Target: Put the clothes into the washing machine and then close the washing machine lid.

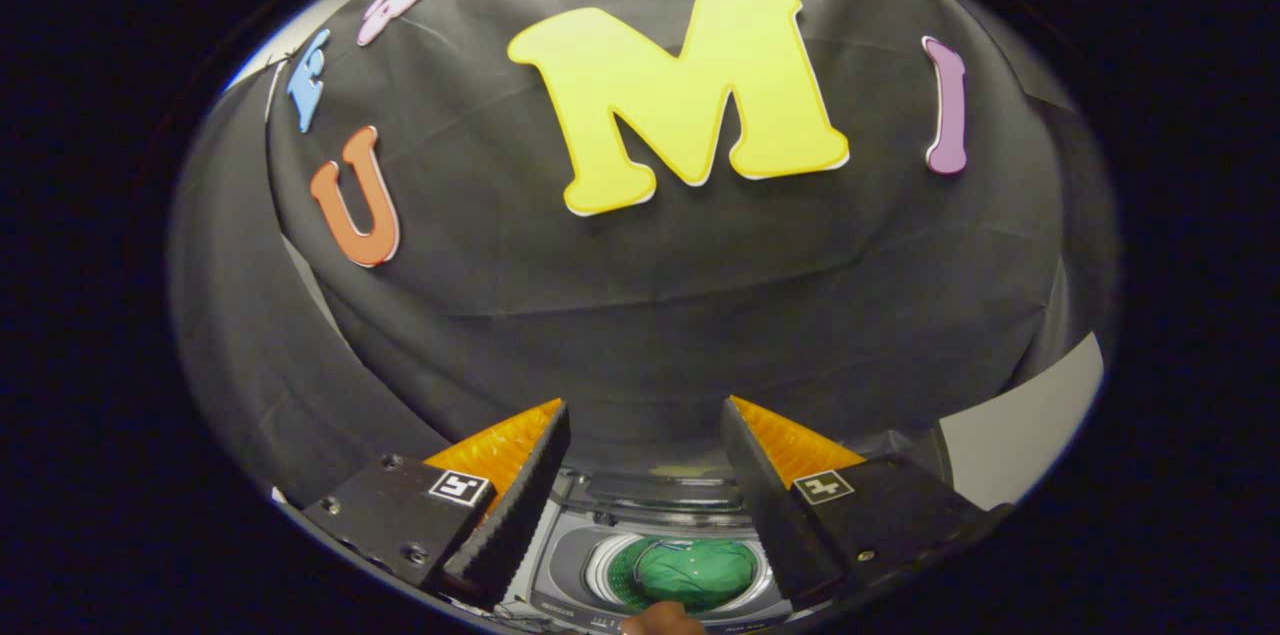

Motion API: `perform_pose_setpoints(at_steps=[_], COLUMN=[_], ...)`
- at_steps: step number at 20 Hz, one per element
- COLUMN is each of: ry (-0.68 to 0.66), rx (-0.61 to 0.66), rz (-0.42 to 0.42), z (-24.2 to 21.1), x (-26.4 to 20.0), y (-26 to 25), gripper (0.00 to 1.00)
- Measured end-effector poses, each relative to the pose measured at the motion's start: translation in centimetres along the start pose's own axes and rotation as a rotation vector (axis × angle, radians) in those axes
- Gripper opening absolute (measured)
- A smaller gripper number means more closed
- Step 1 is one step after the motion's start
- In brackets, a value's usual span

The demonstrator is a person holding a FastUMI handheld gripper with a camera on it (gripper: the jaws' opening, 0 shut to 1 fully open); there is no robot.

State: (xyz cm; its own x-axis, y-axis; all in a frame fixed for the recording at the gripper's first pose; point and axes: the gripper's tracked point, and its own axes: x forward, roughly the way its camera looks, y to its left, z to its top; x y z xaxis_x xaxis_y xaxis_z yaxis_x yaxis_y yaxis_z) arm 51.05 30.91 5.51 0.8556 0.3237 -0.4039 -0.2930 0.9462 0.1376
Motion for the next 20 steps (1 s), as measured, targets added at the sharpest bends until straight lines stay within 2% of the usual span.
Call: perform_pose_setpoints(at_steps=[5,8,16,20], ry=[0.040,0.054,0.099,0.106], rx=[0.045,0.007,-0.017,-0.103], rz=[-0.059,-0.087,-0.101,-0.108], z=[-1.6,-2.8,-5.4,-6.0], x=[5.9,7.9,10.1,10.2], y=[-1.7,-2.1,-2.4,-2.2], gripper=[0.96,0.96,0.96,0.96])
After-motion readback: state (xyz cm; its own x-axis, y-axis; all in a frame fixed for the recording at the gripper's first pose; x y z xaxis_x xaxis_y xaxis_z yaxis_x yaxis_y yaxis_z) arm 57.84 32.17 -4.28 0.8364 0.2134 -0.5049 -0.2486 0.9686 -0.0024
